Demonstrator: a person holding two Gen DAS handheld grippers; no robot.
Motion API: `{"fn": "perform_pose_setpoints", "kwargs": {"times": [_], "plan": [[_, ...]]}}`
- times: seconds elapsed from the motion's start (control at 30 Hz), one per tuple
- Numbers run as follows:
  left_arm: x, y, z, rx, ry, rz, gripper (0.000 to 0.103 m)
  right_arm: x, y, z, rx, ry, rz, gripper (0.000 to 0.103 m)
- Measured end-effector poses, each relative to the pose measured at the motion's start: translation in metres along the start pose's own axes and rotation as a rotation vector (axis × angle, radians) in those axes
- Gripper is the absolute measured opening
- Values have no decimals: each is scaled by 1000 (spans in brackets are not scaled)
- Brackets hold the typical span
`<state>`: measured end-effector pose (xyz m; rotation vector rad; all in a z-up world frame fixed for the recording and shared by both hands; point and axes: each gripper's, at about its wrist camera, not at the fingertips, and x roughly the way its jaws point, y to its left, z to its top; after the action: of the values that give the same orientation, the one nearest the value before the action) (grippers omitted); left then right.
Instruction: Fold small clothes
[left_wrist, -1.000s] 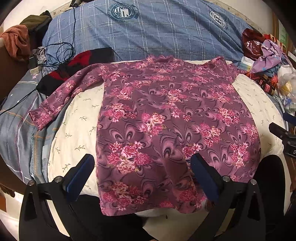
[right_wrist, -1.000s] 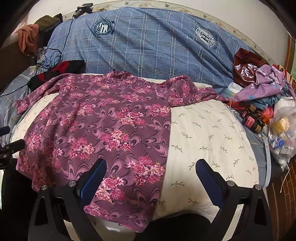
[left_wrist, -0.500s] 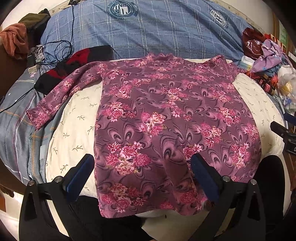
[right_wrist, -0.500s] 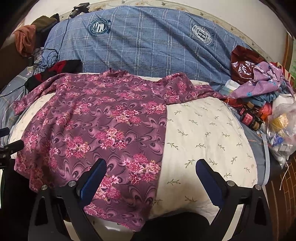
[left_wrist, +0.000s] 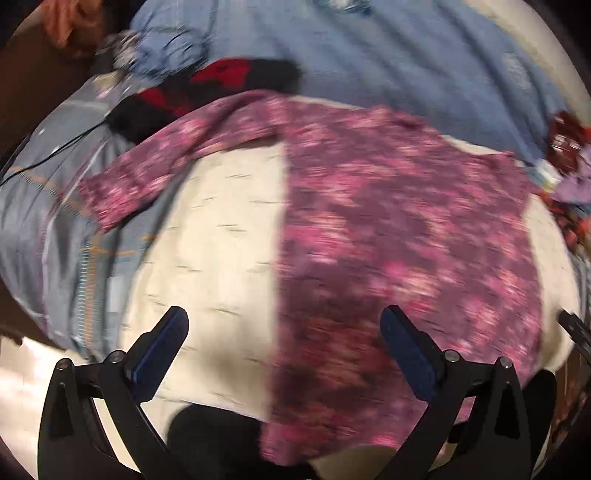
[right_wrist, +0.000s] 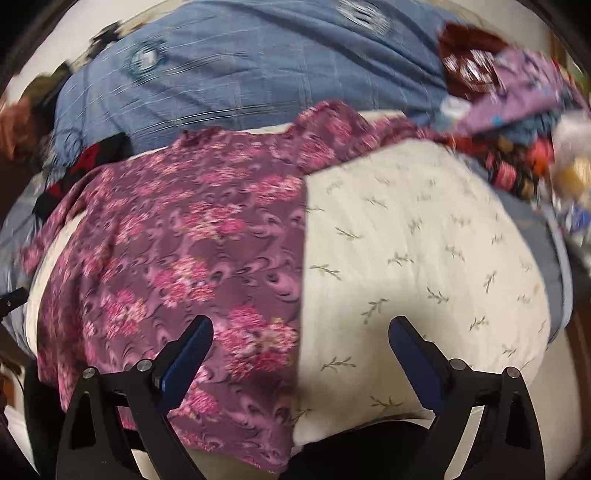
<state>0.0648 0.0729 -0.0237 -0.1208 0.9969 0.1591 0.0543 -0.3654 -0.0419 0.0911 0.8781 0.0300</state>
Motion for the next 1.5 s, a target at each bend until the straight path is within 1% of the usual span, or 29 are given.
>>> {"fn": "perform_pose_setpoints", "kwargs": {"times": [0.1, 0.2, 0.23, 0.27, 0.33, 0.4, 0.43, 0.47, 0.5, 0.53, 0.57, 0.6, 0.63, 0.67, 0.73, 0.77, 0.8, 0.87, 0.9, 0.93, 1.0, 1.03, 1.07, 1.13, 1.17, 1.23, 1.3, 1.4, 1.5], "plan": [[20, 13, 3, -11, 54, 6, 103, 17, -13, 3, 56, 32, 35, 94], [40, 16, -1, -39, 128, -56, 103, 34, -17, 4, 92, 69, 73, 92], [47, 15, -3, -45, 153, -76, 103, 40, -16, 4, 97, 81, 87, 88], [52, 12, -5, -44, 173, -95, 103, 44, -14, 3, 97, 88, 97, 84], [61, 5, -9, -32, 205, -116, 103, 51, -5, 0, 70, 95, 109, 83], [66, -4, -10, -28, 230, -135, 103, 52, 8, -2, 13, 72, 99, 83], [68, -9, -11, -33, 241, -142, 103, 52, 13, -3, -7, 69, 117, 78], [68, -11, -10, -36, 237, -140, 103, 51, 19, -4, -35, 65, 118, 67], [67, -12, -10, -41, 227, -141, 101, 51, 26, -6, -76, 65, 115, 62], [66, -13, -9, -44, 216, -138, 90, 50, 31, -8, -112, 63, 116, 46], [65, -14, -8, -40, 208, -116, 75, 49, 36, -10, -148, 55, 120, 22], [64, -16, -6, -30, 206, -97, 67, 49, 37, -10, -160, 53, 120, 13], [66, -15, -3, -27, 204, -102, 54, 48, 36, -9, -167, 51, 124, 8], [63, -14, -2, -32, 212, -117, 36, 45, 33, -7, -166, 48, 137, 6], [56, -8, 2, -58, 240, -169, 18, 36, 25, 0, -181, 30, 149, 5], [51, -5, 2, -61, 245, -176, 18, 30, 23, 6, -191, 9, 140, 5], [48, -3, 2, -53, 242, -159, 18, 20, 13, 14, -192, -20, 128, 5], [48, 0, 0, -27, 228, -94, 19, 13, -9, 27, -159, -47, 71, 1], [53, 1, -2, -23, 236, -67, 19, 16, -19, 32, -139, -37, 50, 1], [59, 4, -5, -30, 255, -69, 22, 23, -31, 34, -104, -8, 62, 1], [62, 8, -9, -52, 264, -97, 27, 37, -47, 32, -24, 63, 126, 2], [61, 8, -7, -50, 247, -110, 36, 39, -49, 31, -9, 80, 160, 3], [59, 8, -5, -47, 234, -118, 51, 38, -50, 32, 15, 84, 193, 10], [59, 6, 2, -45, 212, -136, 66, 35, -56, 39, 98, 64, 283, 12], [62, 4, 7, -47, 214, -143, 66, 34, -60, 44, 147, 49, 315, 25], [71, -1, 11, -48, 236, -145, 66, 41, -64, 58, 221, 18, 325, 45], [81, -6, 14, -54, 254, -139, 66, 58, -56, 74, 231, 20, 315, 45], [84, -15, 12, -41, 247, -119, 66, 95, -40, 100, 220, 56, 296, 45], [84, -13, 13, -38, 246, -119, 66, 121, -20, 112, 158, 38, 270, 43]]}}
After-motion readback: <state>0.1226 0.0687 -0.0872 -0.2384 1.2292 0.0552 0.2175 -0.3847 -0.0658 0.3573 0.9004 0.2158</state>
